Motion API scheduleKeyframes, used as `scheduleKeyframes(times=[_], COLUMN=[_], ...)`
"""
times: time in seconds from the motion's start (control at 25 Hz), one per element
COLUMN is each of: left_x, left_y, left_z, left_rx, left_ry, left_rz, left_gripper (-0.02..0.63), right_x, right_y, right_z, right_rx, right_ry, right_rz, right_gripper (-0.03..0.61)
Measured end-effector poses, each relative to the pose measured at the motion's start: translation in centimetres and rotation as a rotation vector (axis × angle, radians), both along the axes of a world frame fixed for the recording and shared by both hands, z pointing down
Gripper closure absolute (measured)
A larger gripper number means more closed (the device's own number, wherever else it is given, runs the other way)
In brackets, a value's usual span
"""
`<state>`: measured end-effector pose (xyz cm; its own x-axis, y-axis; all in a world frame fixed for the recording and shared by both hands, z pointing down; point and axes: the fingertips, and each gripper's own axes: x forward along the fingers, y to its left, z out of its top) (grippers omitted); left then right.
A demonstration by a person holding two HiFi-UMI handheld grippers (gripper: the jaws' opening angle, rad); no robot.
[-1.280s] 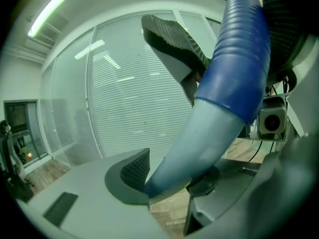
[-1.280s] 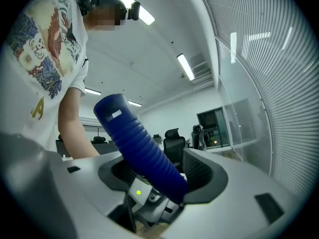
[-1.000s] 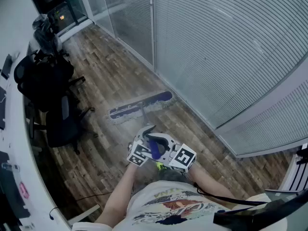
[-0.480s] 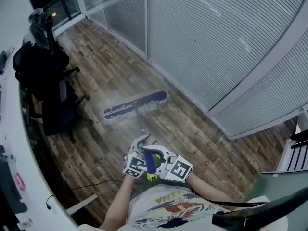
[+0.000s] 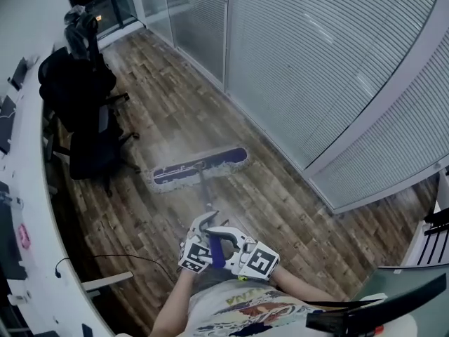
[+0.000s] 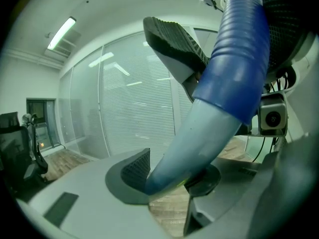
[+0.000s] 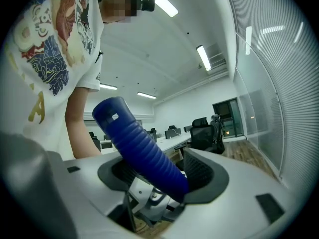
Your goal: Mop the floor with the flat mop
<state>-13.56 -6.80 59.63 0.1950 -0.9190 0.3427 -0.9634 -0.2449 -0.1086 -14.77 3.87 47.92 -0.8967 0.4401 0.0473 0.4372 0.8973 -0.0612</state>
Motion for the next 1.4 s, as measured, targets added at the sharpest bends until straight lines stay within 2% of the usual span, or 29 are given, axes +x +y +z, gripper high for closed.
scheduleKeyframes(times=[0.12, 0.32, 0.48, 0.6, 0.8, 1.0, 1.24, 1.4], left_x=[4.6, 12.1, 16.1, 17.7, 17.9, 16.7, 13.3, 8.3], left_y=[0.8, 3.0, 5.6, 7.2, 7.7, 7.5, 6.1, 4.3], left_z=[0.3, 0.4, -0.5, -0.4, 0.3, 0.5, 0.8, 1.4], left_rx=[-0.008, -0.019, -0.027, -0.023, -0.022, -0.018, -0.006, -0.012], left_ry=[-0.017, -0.024, -0.014, -0.011, -0.014, -0.012, -0.011, -0.030], left_rz=[-0.014, -0.033, -0.057, -0.079, -0.081, -0.068, -0.056, -0.029], left_gripper=[0.477, 0.476, 0.476, 0.476, 0.476, 0.476, 0.473, 0.474], right_x=[4.9, 12.8, 17.1, 18.9, 19.1, 17.9, 14.7, 9.6], right_y=[0.7, 3.0, 5.5, 7.1, 7.6, 7.5, 6.3, 4.5], right_z=[0.3, 0.9, 0.3, 0.3, 0.8, 1.3, 2.2, 2.7], right_rx=[-0.011, 0.007, 0.006, -0.002, -0.012, 0.003, 0.007, 0.009], right_ry=[-0.007, 0.035, 0.071, 0.066, 0.023, -0.013, 0.026, 0.036], right_rz=[-0.021, -0.061, -0.110, -0.138, -0.149, -0.204, -0.228, -0.217], right_gripper=[0.319, 0.319, 0.319, 0.319, 0.316, 0.307, 0.307, 0.305])
